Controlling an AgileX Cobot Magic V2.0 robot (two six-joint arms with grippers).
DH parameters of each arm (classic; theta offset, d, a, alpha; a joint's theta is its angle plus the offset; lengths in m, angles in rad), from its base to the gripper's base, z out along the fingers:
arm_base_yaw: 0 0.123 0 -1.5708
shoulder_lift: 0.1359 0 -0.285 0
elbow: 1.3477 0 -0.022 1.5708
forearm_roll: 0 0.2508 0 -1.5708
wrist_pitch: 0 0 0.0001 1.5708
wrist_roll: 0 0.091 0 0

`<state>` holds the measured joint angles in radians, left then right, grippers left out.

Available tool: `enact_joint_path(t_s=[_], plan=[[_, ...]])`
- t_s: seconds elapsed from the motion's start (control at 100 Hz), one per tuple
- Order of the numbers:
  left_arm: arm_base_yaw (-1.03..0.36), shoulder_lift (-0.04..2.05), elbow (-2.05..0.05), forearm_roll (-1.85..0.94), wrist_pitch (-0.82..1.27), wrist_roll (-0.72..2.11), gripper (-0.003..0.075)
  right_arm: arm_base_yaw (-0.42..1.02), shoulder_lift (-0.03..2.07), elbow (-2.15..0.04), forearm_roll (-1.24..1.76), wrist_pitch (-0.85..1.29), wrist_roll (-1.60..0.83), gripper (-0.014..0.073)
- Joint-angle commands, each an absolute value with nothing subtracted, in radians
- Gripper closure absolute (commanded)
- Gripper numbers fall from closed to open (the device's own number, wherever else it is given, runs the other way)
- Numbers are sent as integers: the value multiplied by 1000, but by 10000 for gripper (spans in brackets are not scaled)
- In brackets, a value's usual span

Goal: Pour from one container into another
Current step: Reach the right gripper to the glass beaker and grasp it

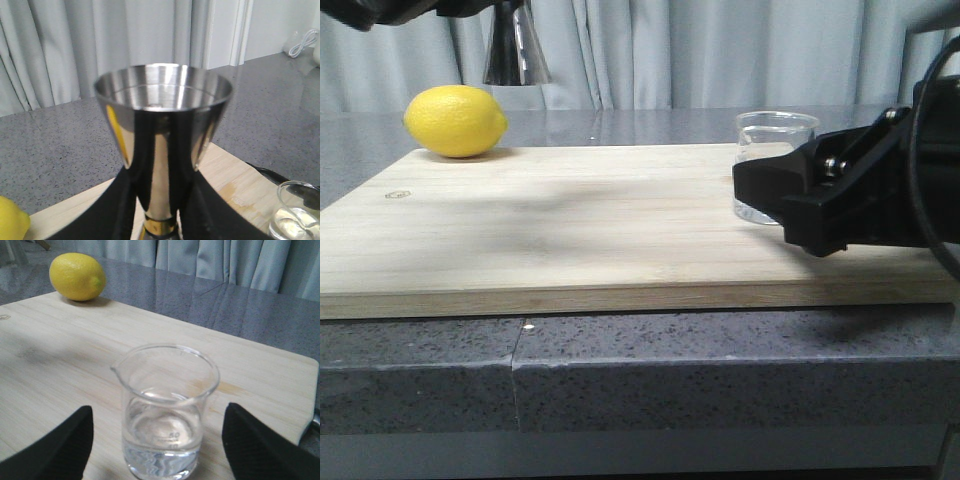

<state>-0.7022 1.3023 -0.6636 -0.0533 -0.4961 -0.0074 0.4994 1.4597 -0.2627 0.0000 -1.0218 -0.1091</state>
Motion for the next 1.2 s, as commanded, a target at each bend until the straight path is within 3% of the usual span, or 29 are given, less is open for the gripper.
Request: enact_joint_path(t_s=[0.0, 0.45, 1.19], plan=[[-710, 1268, -691, -52, -572, -14, 657, 491, 1464, -284, 6, -1160, -122, 104], [-710, 1268, -691, -52, -560, -14, 657, 491, 1551, -288, 7, -1300, -122, 105], [-711, 1268, -691, -52, -545, -14, 657, 491, 1555, -324, 33, -1300, -122, 108]])
